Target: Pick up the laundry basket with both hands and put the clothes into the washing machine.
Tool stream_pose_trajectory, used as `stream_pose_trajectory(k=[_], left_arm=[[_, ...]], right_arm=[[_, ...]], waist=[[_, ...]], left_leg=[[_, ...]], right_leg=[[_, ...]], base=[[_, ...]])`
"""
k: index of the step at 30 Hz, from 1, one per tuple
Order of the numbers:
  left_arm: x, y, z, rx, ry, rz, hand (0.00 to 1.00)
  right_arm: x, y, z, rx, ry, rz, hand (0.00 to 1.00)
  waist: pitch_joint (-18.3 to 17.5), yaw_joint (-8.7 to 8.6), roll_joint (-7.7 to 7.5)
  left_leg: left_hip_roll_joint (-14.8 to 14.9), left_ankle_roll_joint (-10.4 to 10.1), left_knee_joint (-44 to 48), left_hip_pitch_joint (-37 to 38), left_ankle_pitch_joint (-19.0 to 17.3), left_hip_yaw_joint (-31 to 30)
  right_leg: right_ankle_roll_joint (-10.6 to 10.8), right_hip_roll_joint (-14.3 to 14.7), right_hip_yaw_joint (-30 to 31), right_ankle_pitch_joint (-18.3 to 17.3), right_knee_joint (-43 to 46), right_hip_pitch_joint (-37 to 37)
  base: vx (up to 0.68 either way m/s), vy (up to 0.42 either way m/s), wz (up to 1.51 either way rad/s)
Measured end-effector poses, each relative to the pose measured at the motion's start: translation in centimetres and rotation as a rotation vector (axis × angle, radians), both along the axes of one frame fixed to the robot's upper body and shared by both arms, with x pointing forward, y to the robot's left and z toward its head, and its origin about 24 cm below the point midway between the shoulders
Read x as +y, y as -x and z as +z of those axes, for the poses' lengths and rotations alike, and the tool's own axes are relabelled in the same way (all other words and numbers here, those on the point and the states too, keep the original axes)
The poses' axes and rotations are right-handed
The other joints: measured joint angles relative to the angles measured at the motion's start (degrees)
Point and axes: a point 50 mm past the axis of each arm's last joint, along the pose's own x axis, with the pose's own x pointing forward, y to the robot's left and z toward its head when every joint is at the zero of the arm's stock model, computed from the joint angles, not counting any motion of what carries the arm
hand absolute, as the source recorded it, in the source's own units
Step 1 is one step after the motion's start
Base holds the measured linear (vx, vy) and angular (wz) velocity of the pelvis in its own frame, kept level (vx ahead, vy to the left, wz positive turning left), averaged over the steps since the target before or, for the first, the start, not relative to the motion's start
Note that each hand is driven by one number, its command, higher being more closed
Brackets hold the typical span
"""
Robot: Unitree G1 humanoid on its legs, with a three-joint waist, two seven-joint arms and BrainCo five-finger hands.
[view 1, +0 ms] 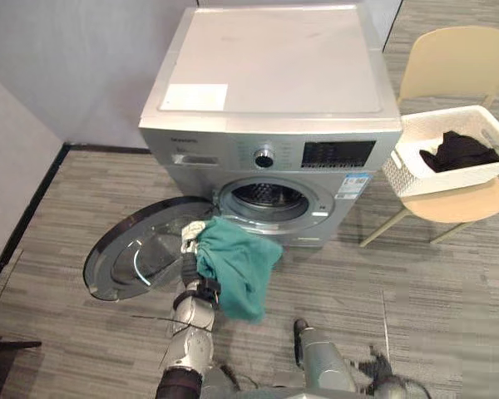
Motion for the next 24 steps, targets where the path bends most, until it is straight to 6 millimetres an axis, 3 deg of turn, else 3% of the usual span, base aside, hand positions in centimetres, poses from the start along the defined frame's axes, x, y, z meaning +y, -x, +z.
stream_pose_trajectory(k=[1, 2, 4, 5, 6, 7, 8, 10, 11, 13, 15, 17, 18, 19, 20, 21, 22, 24], left_arm=[[0.0, -0.8, 0.6, -0.016, 0.004, 0.008, 1.00], [0.5, -1.7, 1.3, -0.035, -0.006, 0.017, 1.00], [1.1, -2.6, 1.7, -0.033, -0.030, 0.026, 1.00], [1.8, -3.1, 1.6, -0.015, -0.057, 0.025, 1.00], [2.1, -3.3, 1.4, 0.000, -0.071, 0.022, 1.00], [3.0, -3.6, 1.1, 0.037, -0.102, 0.042, 1.00], [3.6, -3.6, 0.6, 0.076, -0.124, 0.058, 1.00], [4.7, -3.4, -0.4, 0.144, -0.180, 0.074, 1.00], [4.8, -3.7, -0.5, 0.169, -0.202, 0.071, 1.00], [4.9, -4.2, -0.1, 0.167, -0.247, 0.066, 1.00], [6.7, -3.8, 0.0, 0.180, -0.322, 0.089, 1.00], [8.3, -3.1, -0.4, 0.209, -0.340, 0.129, 1.00], [9.0, -2.8, -0.5, 0.222, -0.338, 0.150, 1.00], [10.5, -1.9, -0.8, 0.245, -0.330, 0.205, 1.00], [10.9, -1.8, -0.8, 0.247, -0.324, 0.221, 1.00], [11.3, -2.0, -0.5, 0.240, -0.302, 0.244, 1.00], [11.0, -2.8, 0.0, 0.224, -0.263, 0.257, 1.00], [10.1, -4.7, 1.6, 0.169, -0.206, 0.258, 1.00]], right_arm=[[0.8, -2.0, 0.9, -0.065, -0.010, 0.040, 0.00], [2.5, -4.9, 2.3, -0.143, -0.027, 0.105, 0.00], [5.7, -8.1, 4.1, -0.240, -0.067, 0.199, 0.00], [8.5, -8.7, 5.3, -0.308, -0.116, 0.260, 0.00], [9.9, -8.5, 5.9, -0.340, -0.146, 0.288, 0.00], [12.2, -7.7, 6.7, -0.395, -0.212, 0.326, 0.00], [12.8, -7.2, 7.0, -0.412, -0.239, 0.371, 0.00], [11.9, -6.2, 6.5, -0.392, -0.266, 0.332, 0.00], [10.5, -5.2, 5.7, -0.352, -0.249, 0.292, 0.00], [8.5, -3.5, 4.3, -0.283, -0.213, 0.245, 0.00], [7.2, -2.3, 3.8, -0.251, -0.202, 0.227, 0.00], [7.0, -1.9, 3.8, -0.244, -0.206, 0.234, 0.00], [7.0, -1.9, 3.8, -0.245, -0.203, 0.240, 0.00], [6.9, -2.0, 4.1, -0.256, -0.193, 0.252, 0.00], [6.8, -2.2, 4.3, -0.267, -0.191, 0.252, 0.00], [6.7, -2.5, 4.8, -0.293, -0.186, 0.250, 0.00], [6.3, -2.8, 5.2, -0.315, -0.177, 0.234, 0.00], [5.7, -2.8, 5.7, -0.348, -0.165, 0.194, 0.00]], waist=[[0.7, 0.49, -0.28], [1.5, 1.26, -0.03], [3.3, 2.81, 0.42], [4.2, 3.33, -0.44], [4.4, 3.30, -1.10], [5.0, 3.22, -1.68], [5.3, 2.87, -1.16], [5.3, 1.43, -1.15], [5.5, 0.72, -1.26], [6.4, 0.24, -2.65], [8.0, 0.00, -5.22], [8.2, -0.49, -6.47], [8.3, -0.42, -6.46], [9.0, -0.10, -6.42], [9.6, 0.19, -6.50], [11.2, -0.21, -6.68], [12.4, -0.82, -6.97], [13.1, -1.61, -7.68]], left_leg=[[0.1, 0.8, 1.7, -2.0, -0.8, 0.5], [1.4, 1.7, 3.4, -4.1, -1.4, 2.2], [4.1, 2.3, 3.0, -4.3, -1.1, 6.5], [4.8, 2.3, 4.2, -4.3, -1.2, 7.3], [4.8, 2.3, 5.1, -4.4, -1.3, 7.2], [4.8, 2.0, 7.0, -4.9, -1.5, 5.6], [4.9, 2.0, 7.6, -5.1, -1.5, 3.2], [4.8, 2.0, 6.8, -4.8, -1.5, 0.4], [4.7, 1.7, 6.0, -4.4, -1.3, 0.5], [5.4, 0.8, 6.0, -3.0, -0.8, 1.2], [8.6, 0.2, 8.3, -0.8, -0.5, 1.2], [11.8, -0.1, 10.6, 0.0, -0.7, 1.0], [13.1, 0.0, 11.6, 0.0, -0.7, 1.0], [16.5, 0.1, 15.1, -0.3, -0.7, 0.7], [17.5, 0.3, 16.7, -0.7, -0.6, -0.2], [18.0, 1.2, 19.9, -3.1, -0.1, -4.1], [16.9, 0.7, 22.5, -6.8, -0.9, -8.0], [13.6, -0.7, 21.1, -13.7, -1.6, -7.5]], right_leg=[[0.2, 0.4, 0.9, 1.4, -0.9, -1.4], [-1.4, 0.2, -0.4, 2.1, -4.2, -2.9], [-4.7, -2.7, -8.9, 3.3, -7.6, -2.8], [-5.1, -5.0, -11.7, 3.3, -5.6, -3.0], [-5.9, -5.5, -11.5, 4.6, -5.1, -2.4], [-3.0, -4.9, -8.7, 6.5, -6.1, -0.9], [-3.0, -3.7, -7.0, 7.1, -6.6, -0.8], [-2.0, -3.0, -4.8, 7.6, -7.9, -0.8], [-1.5, -2.8, -4.8, 7.7, -8.4, -0.7], [-1.3, -1.8, -4.6, 7.4, -7.3, -0.7], [-2.4, 0.8, -5.1, 5.5, -3.5, -0.2], [-3.9, 4.0, -5.8, 4.3, -3.3, 0.9], [-4.0, 5.4, -5.7, 4.3, -3.3, 0.9], [-5.0, 8.7, -4.6, 4.0, -3.4, 1.0], [-5.6, 9.6, -4.4, 3.5, -3.1, 1.0], [-6.6, 10.3, -4.4, 2.7, -1.9, 0.9], [-7.1, 9.7, -4.9, 2.1, -1.4, 0.2], [-7.2, 7.0, -6.9, 2.1, -0.6, -3.0]], base=[[-0.21, 0.128, -0.71], [-0.17, 0.128, -0.73], [-0.13, 0.086, -1.06], [-0.04, 0.009, -0.88], [0.05, -0.024, -0.42], [0.08, -0.070, -0.34], [0.07, -0.079, -0.51], [0.02, -0.045, -0.51], [0.04, -0.040, -0.26], [0.03, -0.080, -0.31], [0.01, -0.189, -0.41], [0.04, -0.228, -0.33], [0.06, -0.297, -0.74], [0.04, -0.230, -0.71], [0.03, -0.250, -0.65], [-0.02, -0.168, -0.09], [-0.04, -0.143, 0.14], [-0.09, -0.078, 0.60]])
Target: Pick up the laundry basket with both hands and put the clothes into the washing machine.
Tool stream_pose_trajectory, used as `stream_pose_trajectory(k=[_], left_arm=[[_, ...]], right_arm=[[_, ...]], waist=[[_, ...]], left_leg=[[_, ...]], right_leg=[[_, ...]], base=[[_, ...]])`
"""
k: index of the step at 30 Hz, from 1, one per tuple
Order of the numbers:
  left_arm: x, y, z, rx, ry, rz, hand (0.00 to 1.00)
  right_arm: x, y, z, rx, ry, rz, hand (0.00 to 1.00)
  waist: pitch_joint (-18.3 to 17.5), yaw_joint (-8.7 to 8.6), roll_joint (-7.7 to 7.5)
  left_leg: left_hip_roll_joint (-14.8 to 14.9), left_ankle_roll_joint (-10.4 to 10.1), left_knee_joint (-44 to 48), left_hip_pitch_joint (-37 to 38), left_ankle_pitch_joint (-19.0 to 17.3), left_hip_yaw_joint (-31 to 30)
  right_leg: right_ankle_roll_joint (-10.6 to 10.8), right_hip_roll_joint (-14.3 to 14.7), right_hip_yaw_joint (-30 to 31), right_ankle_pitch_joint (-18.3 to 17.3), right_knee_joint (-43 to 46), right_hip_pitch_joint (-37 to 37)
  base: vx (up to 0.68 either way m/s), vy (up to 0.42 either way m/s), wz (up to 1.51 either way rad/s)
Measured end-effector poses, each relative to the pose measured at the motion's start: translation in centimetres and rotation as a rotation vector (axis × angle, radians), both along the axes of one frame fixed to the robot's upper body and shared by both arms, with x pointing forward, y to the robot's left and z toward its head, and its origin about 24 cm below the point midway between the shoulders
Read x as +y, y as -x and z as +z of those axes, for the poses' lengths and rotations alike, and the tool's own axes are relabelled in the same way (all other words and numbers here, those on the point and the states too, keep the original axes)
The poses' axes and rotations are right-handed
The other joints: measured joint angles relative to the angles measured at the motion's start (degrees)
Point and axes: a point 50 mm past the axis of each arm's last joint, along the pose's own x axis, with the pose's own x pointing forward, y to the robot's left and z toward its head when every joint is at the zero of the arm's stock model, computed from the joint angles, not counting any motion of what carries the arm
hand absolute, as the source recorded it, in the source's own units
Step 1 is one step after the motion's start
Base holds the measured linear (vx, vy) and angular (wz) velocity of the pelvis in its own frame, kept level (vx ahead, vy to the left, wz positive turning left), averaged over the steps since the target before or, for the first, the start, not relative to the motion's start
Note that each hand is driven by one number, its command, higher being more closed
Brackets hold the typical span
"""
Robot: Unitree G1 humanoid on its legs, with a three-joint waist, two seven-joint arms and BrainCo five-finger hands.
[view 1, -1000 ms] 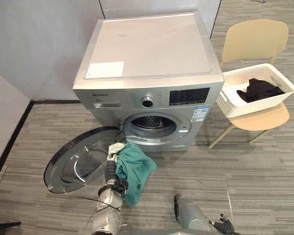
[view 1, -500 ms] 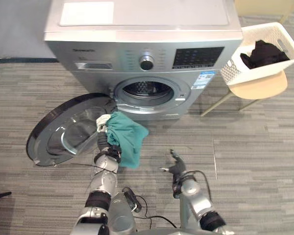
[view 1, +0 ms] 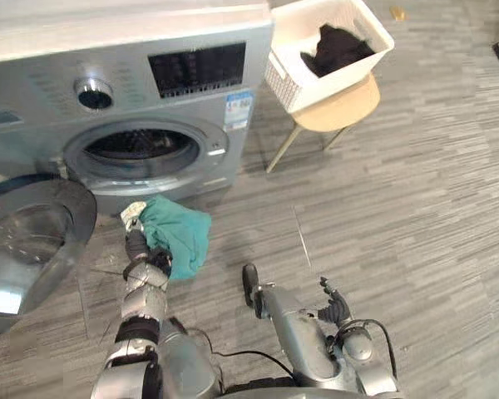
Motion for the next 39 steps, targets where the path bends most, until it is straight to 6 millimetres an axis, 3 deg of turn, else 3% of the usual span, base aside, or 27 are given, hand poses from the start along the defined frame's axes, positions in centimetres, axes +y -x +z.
stream_pose_trajectory(k=[3, 4, 5, 8, 11, 12, 14, 15, 18, 20, 21, 23, 26, 33, 39], left_arm=[[-1.6, -2.4, 2.5, -0.094, 0.063, 0.011, 1.00], [-2.2, -3.7, 4.4, -0.156, 0.105, 0.036, 1.00], [-2.1, -4.1, 5.2, -0.179, 0.115, 0.050, 1.00], [-2.2, -6.6, 10.4, -0.334, 0.195, 0.082, 1.00], [-1.4, -7.4, 13.9, -0.444, 0.248, 0.130, 1.00], [-1.3, -7.6, 17.5, -0.569, 0.273, 0.134, 1.00], [-1.5, -7.6, 19.8, -0.659, 0.293, 0.124, 1.00], [-1.1, -7.4, 22.4, -0.743, 0.308, 0.131, 1.00], [-0.8, -7.3, 25.7, -0.837, 0.323, 0.124, 1.00], [-2.2, -7.4, 28.3, -0.890, 0.309, 0.072, 1.00], [-3.6, -7.3, 30.5, -0.930, 0.277, 0.019, 1.00], [-4.2, -6.6, 32.6, -0.994, 0.250, -0.012, 1.00], [-3.4, -5.1, 36.0, -1.092, 0.168, -0.014, 1.00], [-3.0, -2.5, 41.2, -1.208, 0.030, -0.007, 1.00], [-2.1, -1.1, 45.5, -1.170, -0.147, 0.054, 1.00]], right_arm=[[-0.1, -0.1, 1.1, -0.061, -0.002, -0.030, 0.00], [1.1, -0.9, 2.8, -0.146, -0.035, -0.004, 0.00], [1.8, -1.2, 3.5, -0.184, -0.054, 0.016, 0.00], [5.8, -2.0, 6.5, -0.331, -0.206, 0.104, 0.00], [8.3, -1.8, 7.7, -0.375, -0.302, 0.165, 0.00], [9.4, -1.7, 8.4, -0.403, -0.327, 0.211, 0.00], [9.7, -1.8, 8.8, -0.416, -0.339, 0.217, 0.00], [9.9, -1.8, 9.3, -0.440, -0.350, 0.222, 0.00], [9.5, -1.8, 9.9, -0.475, -0.360, 0.223, 0.00], [8.7, -1.8, 10.0, -0.489, -0.333, 0.219, 0.00], [8.1, -1.9, 10.1, -0.499, -0.319, 0.209, 0.00], [7.8, -2.0, 10.4, -0.517, -0.319, 0.196, 0.00], [7.1, -2.2, 10.7, -0.534, -0.315, 0.170, 0.00], [5.1, -2.3, 11.9, -0.598, -0.300, 0.099, 0.00], [3.7, -2.4, 13.6, -0.679, -0.310, 0.061, 0.00]], waist=[[1.3, 0.47, -0.39], [3.3, 1.49, -0.04], [3.4, 1.69, -0.06], [4.0, 0.64, 0.70], [4.1, 0.43, 0.89], [4.3, 0.38, 1.21], [4.3, 1.01, 1.17], [4.3, 1.15, 1.14], [4.4, 0.38, 1.22], [4.4, 0.03, 1.24], [4.4, -0.39, 1.23], [4.4, -0.51, 1.22], [4.4, -0.94, 1.23], [4.4, -0.93, 1.23], [4.4, 0.16, 1.25]], left_leg=[[-1.8, 1.0, -5.7, -1.7, -0.3, 6.4], [-1.1, 1.7, -3.1, -4.3, -1.0, 6.6], [-0.7, 2.1, -1.8, -6.0, -1.5, 6.6], [0.0, 4.2, 2.4, -13.3, -3.1, 6.4], [0.8, 5.3, 4.9, -15.5, -3.8, 8.2], [1.9, 5.7, 5.6, -17.5, -3.9, 8.9], [2.6, 5.9, 6.3, -18.9, -4.1, 8.9], [4.1, 6.0, 8.1, -21.1, -4.2, 8.6], [5.6, 6.0, 10.7, -24.5, -4.3, 8.0], [6.5, 5.3, 12.2, -27.1, -4.7, 7.1], [6.7, 4.8, 12.8, -29.2, -5.3, 6.9], [7.3, 4.6, 13.7, -31.3, -6.4, 6.8], [8.4, 5.3, 16.4, -36.3, -6.9, 6.4], [10.2, 5.6, 19.4, -43.8, -7.1, 5.0], [10.9, 5.7, 19.4, -46.7, -7.1, 5.0]], right_leg=[[1.5, -2.4, -1.0, -0.5, 4.0, -5.4], [1.8, -2.5, -0.7, -0.1, 4.5, -7.5], [1.8, -2.3, -0.5, 0.0, 5.1, -8.9], [2.1, -4.7, -2.8, -0.3, 7.7, -15.8], [1.8, -5.1, -2.9, 1.1, 8.5, -18.9], [1.0, -7.9, -8.0, 0.2, 8.0, -20.4], [0.4, -12.7, -15.6, 0.4, 8.4, -20.8], [-1.3, -13.2, -18.1, 1.9, 9.4, -22.4], [-1.4, -13.3, -18.6, 1.8, 12.6, -26.0], [-1.5, -13.5, -19.4, 1.7, 14.7, -28.5], [-2.1, -14.2, -19.9, 1.0, 16.0, -30.5], [-2.2, -14.3, -20.1, 0.7, 17.1, -32.7], [-2.4, -14.5, -20.8, 0.3, 17.6, -36.9], [-3.3, -14.2, -21.6, 0.9, 18.2, -42.8], [-5.4, -13.4, -22.5, 2.7, 16.5, -45.0]], base=[[-0.07, -0.007, 0.35], [-0.06, 0.034, -0.07], [-0.07, 0.068, -0.14], [-0.07, 0.126, -0.06], [0.00, 0.099, -0.30], [0.02, 0.132, -0.31], [0.04, 0.130, -0.33], [0.05, 0.060, -0.29], [0.02, -0.020, -0.18], [-0.03, -0.029, -0.02], [-0.05, -0.029, 0.12], [-0.08, -0.035, 0.03], [-0.12, -0.043, -0.15], [-0.07, -0.050, -0.09], [-0.01, -0.035, -0.12]])
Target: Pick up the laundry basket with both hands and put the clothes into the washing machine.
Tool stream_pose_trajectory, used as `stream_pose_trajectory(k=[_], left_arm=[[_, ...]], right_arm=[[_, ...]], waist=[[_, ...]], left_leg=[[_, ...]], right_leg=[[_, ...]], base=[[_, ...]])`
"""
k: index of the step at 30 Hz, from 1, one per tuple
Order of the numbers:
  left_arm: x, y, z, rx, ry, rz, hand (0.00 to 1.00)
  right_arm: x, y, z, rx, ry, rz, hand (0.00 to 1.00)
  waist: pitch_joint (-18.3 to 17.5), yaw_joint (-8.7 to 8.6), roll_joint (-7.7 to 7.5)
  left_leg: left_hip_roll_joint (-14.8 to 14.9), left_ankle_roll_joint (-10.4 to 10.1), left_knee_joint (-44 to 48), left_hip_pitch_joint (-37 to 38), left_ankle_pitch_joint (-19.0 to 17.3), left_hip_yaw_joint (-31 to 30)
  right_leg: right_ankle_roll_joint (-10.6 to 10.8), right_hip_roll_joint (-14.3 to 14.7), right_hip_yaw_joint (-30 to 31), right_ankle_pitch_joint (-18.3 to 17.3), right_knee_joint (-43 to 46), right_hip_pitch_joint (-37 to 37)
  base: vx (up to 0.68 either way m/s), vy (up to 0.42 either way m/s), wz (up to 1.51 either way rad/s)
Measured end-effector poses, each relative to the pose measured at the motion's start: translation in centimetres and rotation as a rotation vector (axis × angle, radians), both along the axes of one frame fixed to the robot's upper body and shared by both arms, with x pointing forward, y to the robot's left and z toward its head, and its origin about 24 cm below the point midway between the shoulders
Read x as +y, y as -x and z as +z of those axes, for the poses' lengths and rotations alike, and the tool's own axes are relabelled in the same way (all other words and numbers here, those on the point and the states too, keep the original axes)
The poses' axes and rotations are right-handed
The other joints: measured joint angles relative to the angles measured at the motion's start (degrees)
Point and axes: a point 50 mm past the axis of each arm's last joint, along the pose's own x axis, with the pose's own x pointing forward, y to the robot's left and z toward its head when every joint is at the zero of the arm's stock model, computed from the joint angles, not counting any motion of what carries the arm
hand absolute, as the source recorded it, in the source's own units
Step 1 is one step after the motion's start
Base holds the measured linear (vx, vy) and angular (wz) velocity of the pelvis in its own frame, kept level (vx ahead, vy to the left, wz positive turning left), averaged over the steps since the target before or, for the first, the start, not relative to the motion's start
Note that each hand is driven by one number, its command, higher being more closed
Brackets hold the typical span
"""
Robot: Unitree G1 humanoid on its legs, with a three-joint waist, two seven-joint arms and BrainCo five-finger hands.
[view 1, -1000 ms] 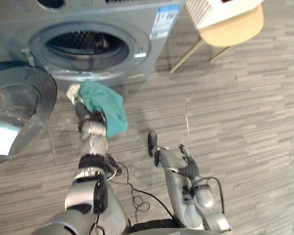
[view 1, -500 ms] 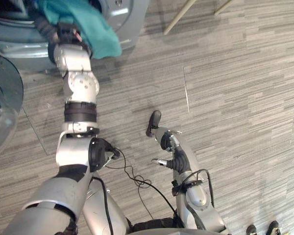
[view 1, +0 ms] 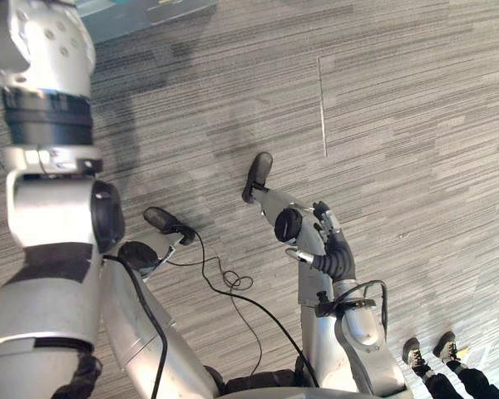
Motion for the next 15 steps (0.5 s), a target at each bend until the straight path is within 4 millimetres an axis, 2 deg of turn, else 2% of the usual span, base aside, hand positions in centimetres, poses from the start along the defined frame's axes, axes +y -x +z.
stream_pose_trajectory(k=[3, 6, 10, 12, 15], left_arm=[[0.9, 0.8, 1.6, 0.012, -0.017, 0.041, 1.00], [2.0, 1.3, 2.4, 0.026, -0.016, 0.077, 1.00], [3.2, 1.4, 2.3, 0.057, -0.005, 0.109, 1.00], [3.4, 1.3, 2.2, 0.069, 0.000, 0.107, 1.00], [4.1, 1.7, 2.2, 0.063, 0.018, 0.121, 1.00]], right_arm=[[-0.8, 0.1, 0.6, -0.022, 0.001, -0.013, 0.00], [-1.8, 0.5, 1.2, -0.046, 0.016, -0.032, 0.00], [-2.5, 0.8, 1.4, -0.055, 0.022, -0.027, 0.00], [-2.8, 1.6, 1.4, -0.048, 0.036, -0.011, 0.00], [-2.9, 2.3, 1.1, -0.023, 0.043, 0.013, 0.00]], waist=[[0.0, 0.30, 0.03], [-0.1, 0.40, 0.15], [0.0, 0.81, 0.22], [0.0, 1.88, 0.43], [0.0, 1.97, 0.45]], left_leg=[[-0.3, 0.0, -0.7, 0.0, 0.0, 0.2], [-1.5, 0.2, -2.2, 0.2, 0.6, 0.5], [-2.8, 0.4, -4.6, 0.2, 1.7, 0.9], [-3.1, 0.7, -5.5, 0.3, 2.0, 1.1], [-3.7, 0.8, -6.1, 0.6, 2.1, 1.3]], right_leg=[[-0.2, -0.2, -0.4, 0.1, -0.2, 0.0], [-0.3, -0.8, -0.7, 0.2, -1.1, 0.1], [0.0, -0.8, -1.2, 1.5, -3.9, 0.8], [0.1, -0.6, -1.5, 2.5, -5.7, 1.3], [0.3, -0.5, -1.6, 3.7, -7.4, 2.2]], base=[[0.01, -0.006, -0.02], [0.00, -0.006, 0.14], [-0.01, 0.013, 0.07], [-0.01, 0.039, 0.03], [-0.01, 0.047, 0.00]])
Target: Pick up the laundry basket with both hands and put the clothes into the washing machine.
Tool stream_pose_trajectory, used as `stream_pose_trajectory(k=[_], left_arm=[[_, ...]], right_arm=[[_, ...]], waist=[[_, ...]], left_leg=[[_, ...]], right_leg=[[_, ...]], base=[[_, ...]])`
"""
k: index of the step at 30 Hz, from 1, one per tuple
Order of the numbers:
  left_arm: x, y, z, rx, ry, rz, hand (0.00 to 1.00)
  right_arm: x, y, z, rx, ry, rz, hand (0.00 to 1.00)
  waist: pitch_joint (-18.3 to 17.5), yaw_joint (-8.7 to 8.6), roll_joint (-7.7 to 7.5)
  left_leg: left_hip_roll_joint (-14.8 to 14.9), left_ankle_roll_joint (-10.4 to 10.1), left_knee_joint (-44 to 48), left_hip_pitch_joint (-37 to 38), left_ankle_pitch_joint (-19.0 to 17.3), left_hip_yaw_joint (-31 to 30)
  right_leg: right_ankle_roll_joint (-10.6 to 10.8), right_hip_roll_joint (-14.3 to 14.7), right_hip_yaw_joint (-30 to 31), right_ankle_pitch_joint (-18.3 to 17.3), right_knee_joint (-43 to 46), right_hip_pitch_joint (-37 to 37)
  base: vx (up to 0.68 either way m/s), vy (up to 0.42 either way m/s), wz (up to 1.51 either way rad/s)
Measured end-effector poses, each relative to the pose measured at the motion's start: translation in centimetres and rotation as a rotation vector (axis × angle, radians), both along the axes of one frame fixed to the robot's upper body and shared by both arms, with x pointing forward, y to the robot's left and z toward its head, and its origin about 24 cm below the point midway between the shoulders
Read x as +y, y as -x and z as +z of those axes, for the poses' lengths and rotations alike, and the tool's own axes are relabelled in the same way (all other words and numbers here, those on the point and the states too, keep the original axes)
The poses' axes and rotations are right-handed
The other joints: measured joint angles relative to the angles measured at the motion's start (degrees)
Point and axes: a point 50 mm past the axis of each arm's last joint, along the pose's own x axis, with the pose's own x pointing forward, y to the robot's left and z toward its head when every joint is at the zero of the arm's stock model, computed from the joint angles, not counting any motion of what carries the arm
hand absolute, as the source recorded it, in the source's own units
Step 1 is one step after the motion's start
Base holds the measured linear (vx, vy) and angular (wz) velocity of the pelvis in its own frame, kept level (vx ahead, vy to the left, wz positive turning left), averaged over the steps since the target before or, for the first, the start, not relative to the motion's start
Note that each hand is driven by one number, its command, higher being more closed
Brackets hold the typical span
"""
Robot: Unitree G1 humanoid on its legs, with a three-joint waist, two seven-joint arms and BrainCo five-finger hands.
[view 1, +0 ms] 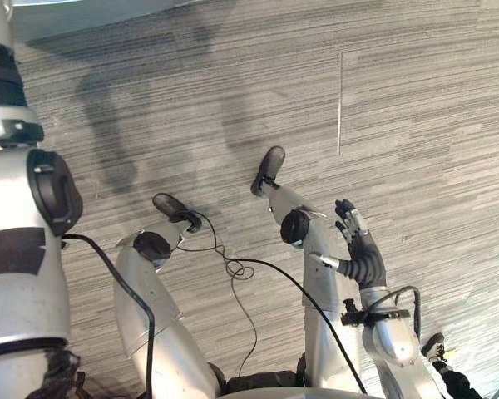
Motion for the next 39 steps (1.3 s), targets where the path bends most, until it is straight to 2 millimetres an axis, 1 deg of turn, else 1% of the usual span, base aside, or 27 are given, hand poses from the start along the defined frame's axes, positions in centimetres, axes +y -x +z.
stream_pose_trajectory(k=[2, 4, 5, 7, 8, 10, 11, 12, 13, 15, 16, 17, 18, 19, 21, 24, 27, 29, 30, 32, 33, 34, 35, 36, 37, 38, 39], left_arm=[[0.2, 0.1, 0.0, -0.003, 0.013, 0.000, 1.00], [-0.6, -0.2, 0.0, 0.011, -0.004, 0.008, 1.00], [-0.9, -0.3, -0.1, 0.018, -0.018, 0.011, 0.00], [-2.1, -0.6, 0.0, 0.033, -0.088, 0.052, 0.00], [-3.6, -0.6, 0.2, 0.038, -0.212, 0.131, 0.00], [-4.6, -0.5, 0.5, 0.034, -0.306, 0.168, 0.00], [-5.6, -0.4, 0.9, 0.036, -0.404, 0.226, 0.00], [-6.1, -0.5, 0.9, 0.060, -0.485, 0.321, 0.00], [-6.3, -0.6, 0.8, 0.075, -0.528, 0.380, 0.00], [-6.8, -0.6, 0.7, 0.128, -0.714, 0.680, 0.00], [-7.0, -0.8, 0.5, 0.141, -0.767, 0.746, 0.00], [-7.4, -1.0, 0.2, 0.150, -0.831, 0.810, 0.00], [-8.1, -1.4, -0.6, 0.169, -0.951, 0.916, 0.00], [-8.5, -2.0, -1.3, 0.193, -1.003, 0.951, 0.00], [-8.9, -2.3, -1.6, 0.214, -1.023, 0.971, 0.00], [-8.2, -2.3, -1.4, 0.251, -1.005, 0.943, 0.00], [-7.9, -2.6, -1.5, 0.267, -0.958, 0.807, 0.00], [-6.3, -3.3, -2.3, 0.316, -0.905, 0.722, 0.00], [-5.8, -3.5, -2.8, 0.332, -0.893, 0.702, 0.00], [-3.3, -5.0, -5.8, 0.453, -0.877, 0.637, 0.00], [-2.4, -5.3, -6.8, 0.489, -0.862, 0.619, 0.00], [-1.0, -5.8, -8.4, 0.552, -0.832, 0.593, 0.00], [1.1, -6.4, -11.3, 0.654, -0.798, 0.552, 0.00], [1.8, -6.6, -12.4, 0.691, -0.789, 0.541, 0.00], [3.1, -6.7, -14.3, 0.758, -0.769, 0.520, 0.00], [3.9, -6.6, -15.4, 0.794, -0.750, 0.503, 0.00], [4.2, -6.5, -15.8, 0.801, -0.740, 0.493, 0.00]], right_arm=[[-0.2, 0.3, -0.4, 0.025, -0.004, 0.006, 0.00], [-0.5, 0.4, -0.9, 0.048, 0.017, 0.009, 0.00], [-0.6, 0.4, -1.0, 0.054, 0.022, 0.008, 0.00], [-0.8, 0.4, -1.2, 0.060, 0.036, 0.009, 0.00], [-1.2, 0.3, -1.0, 0.050, 0.047, 0.003, 0.00], [-1.5, 0.3, -0.8, 0.037, 0.047, -0.007, 0.00], [-1.6, 0.3, -0.5, 0.021, 0.045, -0.014, 0.00], [-1.5, 0.3, -0.2, 0.005, 0.038, -0.013, 0.00], [-1.4, 0.4, 0.0, -0.004, 0.030, -0.012, 0.00], [-1.1, 0.5, 0.7, -0.047, 0.012, 0.012, 0.00], [-1.1, 0.5, 0.9, -0.059, 0.011, 0.015, 0.00], [-1.1, 0.5, 1.1, -0.072, 0.011, 0.018, 0.00], [-1.2, 0.5, 1.3, -0.089, 0.012, 0.020, 0.00], [-1.2, 0.6, 1.4, -0.100, 0.010, 0.019, 0.00], [-1.5, 0.6, 1.7, -0.124, 0.009, 0.012, 0.00], [-1.8, 0.6, 2.1, -0.141, -0.012, 0.005, 0.00], [-1.7, 0.6, 2.2, -0.137, -0.021, 0.013, 0.00], [-1.7, 0.6, 2.0, -0.120, -0.023, 0.026, 0.00], [-1.6, 0.6, 1.9, -0.111, -0.022, 0.031, 0.00], [-1.5, 1.0, 1.3, -0.071, -0.017, 0.055, 0.00], [-1.5, 1.2, 1.1, -0.057, -0.017, 0.061, 0.00], [-1.5, 1.5, 0.7, -0.030, -0.019, 0.068, 0.00], [-1.4, 2.2, 0.0, 0.018, -0.020, 0.079, 0.00], [-1.5, 2.6, -0.3, 0.037, -0.019, 0.077, 0.00], [-1.6, 3.1, -1.0, 0.079, -0.016, 0.088, 0.00], [-1.6, 3.5, -1.5, 0.117, -0.010, 0.101, 0.00], [-1.7, 3.6, -1.7, 0.131, -0.005, 0.108, 0.00]], waist=[[0.0, -0.01, 0.01], [0.0, -0.23, 0.03], [0.0, -0.28, 0.02], [0.0, -0.25, 0.03], [-0.1, -0.26, 0.15], [-0.1, -0.16, 0.31], [-0.1, -0.17, 0.37], [-0.2, -0.36, 0.44], [-0.2, -0.41, 0.47], [-0.1, -0.20, 0.52], [-0.1, 0.02, 0.56], [-0.1, 0.10, 0.59], [-0.1, 0.23, 0.62], [-0.1, 0.15, 0.62], [-0.1, 0.04, 0.61], [-0.1, -0.15, 0.60], [-0.1, -0.55, 0.60], [-0.1, -0.75, 0.68], [-0.1, -0.84, 0.68], [-0.1, -0.80, 0.69], [-0.1, -0.81, 0.69], [-0.2, -0.81, 0.69], [-0.2, -0.89, 0.70], [-0.2, -0.94, 0.70], [-0.2, -0.63, 0.69], [-0.2, -0.33, 0.69], [-0.2, -0.19, 0.69]], left_leg=[[-0.2, 0.0, -0.2, 0.6, 0.0, 0.3], [-0.7, 0.3, -0.6, 1.1, 0.1, 0.3], [-1.0, 0.5, -0.9, 1.2, 0.3, 0.4], [-1.5, 1.0, -1.7, 1.4, 0.5, 0.8], [-2.1, 1.3, -2.3, 1.4, 0.7, 0.8], [-2.1, 1.3, -2.5, 1.4, 0.7, 0.9], [-2.2, 1.4, -2.6, 1.4, 0.8, 0.9], [-2.4, 1.6, -2.9, 1.4, 0.9, 1.0], [-2.6, 1.8, -3.1, 1.4, 1.0, 1.1], [-3.2, 2.5, -4.1, 1.5, 1.5, 1.7], [-3.2, 2.6, -4.1, 1.6, 1.5, 1.7], [-3.2, 2.6, -4.2, 1.9, 1.5, 2.0], [-3.2, 2.6, -4.2, 2.8, 1.5, 2.2], [-3.2, 2.6, -4.5, 3.6, 1.5, 2.3], [-3.1, 2.6, -5.1, 4.2, 1.5, 2.6], [-2.8, 2.5, -5.5, 4.4, 1.6, 3.1], [-2.6, 2.4, -5.7, 5.2, 1.6, 3.6], [-2.9, 2.4, -6.0, 6.5, 1.7, 4.2], [-3.0, 2.4, -6.1, 6.9, 1.7, 4.5], [-2.8, 2.2, -6.4, 8.6, 1.7, 5.5], [-2.7, 2.2, -6.4, 8.9, 1.8, 5.5], [-2.5, 2.1, -6.4, 9.4, 1.8, 5.5], [-2.0, 1.9, -6.3, 10.0, 1.9, 5.5], [-2.0, 1.7, -6.4, 10.2, 2.0, 5.6], [-1.6, 1.4, -6.5, 10.5, 2.2, 5.6], [-1.3, 1.2, -6.5, 10.5, 2.3, 5.6], [-1.2, 1.1, -6.5, 10.4, 2.4, 5.6]], right_leg=[[0.4, 0.2, 0.0, 0.9, -1.4, 0.9], [0.8, 0.2, 0.0, 1.7, -2.7, 2.0], [0.9, 0.1, 0.1, 2.0, -3.1, 2.2], [1.1, 0.1, 0.0, 2.9, -4.6, 2.7], [1.3, 0.2, -0.1, 3.8, -6.0, 3.0], [1.5, 0.5, -0.1, 4.6, -7.1, 3.4], [1.6, 0.7, -0.1, 5.3, -8.2, 3.8], [1.8, 0.8, -0.1, 6.0, -9.2, 4.2], [1.9, 0.8, -0.1, 6.4, -9.7, 4.3], [2.2, 0.8, -0.1, 7.5, -11.5, 4.6], [2.4, 0.8, 0.0, 7.7, -11.8, 4.8], [2.3, 0.8, 0.0, 7.8, -12.0, 5.0], [2.3, 0.9, 0.1, 7.8, -12.5, 5.9], [2.4, 1.2, 0.1, 8.1, -13.3, 6.9], [2.9, 1.9, 0.3, 8.9, -15.0, 7.9], [2.5, 2.8, 0.6, 9.7, -16.7, 8.2], [2.5, 2.9, 0.9, 9.8, -16.5, 8.3], [2.5, 2.7, 1.6, 9.8, -15.9, 8.5], [2.5, 2.7, 1.8, 9.8, -15.8, 8.6], [2.5, 2.9, 2.6, 9.8, -15.7, 9.3], [2.5, 3.0, 2.7, 9.8, -15.7, 9.5], [2.5, 3.3, 2.8, 9.8, -15.7, 9.9], [2.5, 3.9, 3.1, 9.8, -15.9, 10.6], [2.5, 4.0, 3.2, 9.8, -16.1, 10.8], [2.6, 4.6, 3.4, 9.9, -17.0, 11.3], [2.7, 5.0, 3.4, 10.0, -17.5, 11.5], [2.7, 5.2, 3.3, 10.0, -17.9, 11.5]], base=[[-0.02, 0.059, -0.03], [-0.03, 0.062, 0.04], [-0.03, 0.056, 0.08], [-0.03, 0.051, 0.07], [-0.03, 0.048, 0.01], [-0.03, 0.044, -0.04], [-0.03, 0.048, -0.07], [-0.03, 0.047, -0.03], [-0.04, 0.043, 0.06], [-0.05, 0.037, 0.08], [-0.04, 0.031, 0.01], [-0.03, 0.034, 0.00], [-0.03, 0.032, 0.00], [-0.03, 0.029, -0.01], [-0.04, 0.018, -0.07], [-0.03, 0.004, -0.14], [-0.01, -0.004, -0.05], [-0.01, -0.002, -0.04], [-0.02, -0.004, -0.04], [-0.02, -0.016, -0.08], [-0.02, -0.029, -0.06], [-0.03, -0.040, -0.06], [-0.03, -0.045, -0.06], [-0.04, -0.053, -0.08], [-0.04, -0.055, -0.07], [-0.04, -0.056, -0.08], [-0.04, -0.057, -0.05]])
